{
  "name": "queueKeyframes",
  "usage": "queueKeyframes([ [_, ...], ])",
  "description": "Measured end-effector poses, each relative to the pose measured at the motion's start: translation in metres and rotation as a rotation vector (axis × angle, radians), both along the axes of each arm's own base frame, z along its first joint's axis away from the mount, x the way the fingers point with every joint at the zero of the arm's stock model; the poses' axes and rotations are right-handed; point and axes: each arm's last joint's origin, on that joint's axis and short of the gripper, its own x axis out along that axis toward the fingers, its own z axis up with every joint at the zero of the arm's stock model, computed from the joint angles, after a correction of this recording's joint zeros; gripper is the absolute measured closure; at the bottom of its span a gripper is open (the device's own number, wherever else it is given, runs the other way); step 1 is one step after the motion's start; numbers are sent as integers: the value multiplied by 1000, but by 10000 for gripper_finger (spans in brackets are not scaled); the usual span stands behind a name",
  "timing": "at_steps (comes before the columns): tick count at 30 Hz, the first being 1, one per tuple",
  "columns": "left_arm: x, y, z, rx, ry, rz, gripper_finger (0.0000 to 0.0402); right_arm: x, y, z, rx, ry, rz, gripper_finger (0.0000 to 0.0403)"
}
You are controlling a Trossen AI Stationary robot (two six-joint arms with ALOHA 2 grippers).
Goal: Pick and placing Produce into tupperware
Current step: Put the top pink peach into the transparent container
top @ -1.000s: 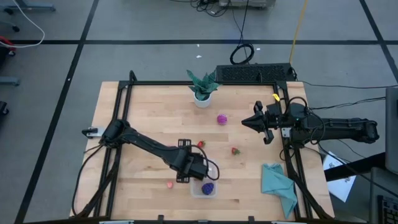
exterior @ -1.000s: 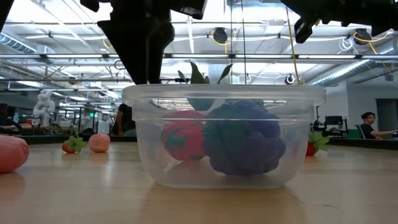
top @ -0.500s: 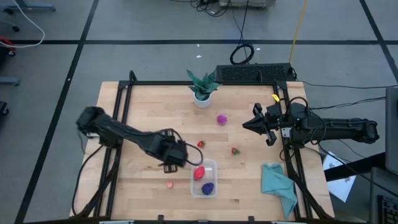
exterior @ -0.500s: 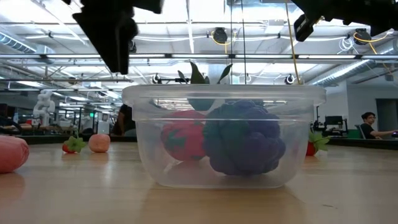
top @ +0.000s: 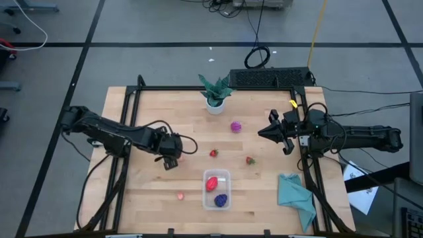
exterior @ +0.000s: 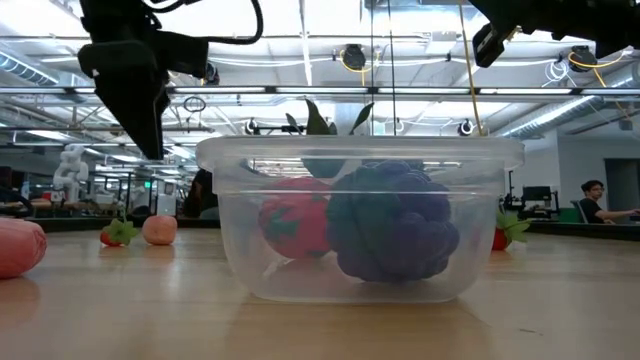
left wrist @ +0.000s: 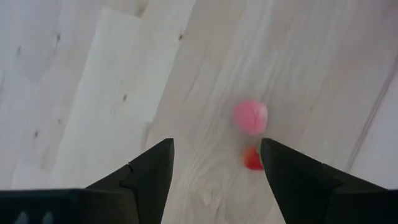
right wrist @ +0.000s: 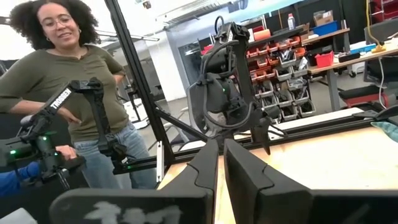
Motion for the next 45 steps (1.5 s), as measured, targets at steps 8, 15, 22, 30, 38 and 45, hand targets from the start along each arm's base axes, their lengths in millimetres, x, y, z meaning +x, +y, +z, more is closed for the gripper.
queueKeyframes([
  [8, 6, 2, 0, 16, -45, -45, 156, 0, 0, 0, 0, -3, -2, 385],
  [15, 6, 3, 0, 45, -46, -35, 156, 0, 0, 0, 1, 0, -2, 385],
  [22, 6, 3, 0, 45, -47, -33, 156, 0, 0, 0, 1, 0, -3, 385],
  [30, 6, 3, 0, 47, -46, -33, 156, 0, 0, 0, 1, 0, -3, 385],
  [38, 10, 2, -3, 37, -59, -24, 156, 0, 0, 0, 1, 1, -3, 385],
  [45, 24, -5, -15, -44, -73, -43, 156, 0, 0, -1, 3, 13, -4, 385],
])
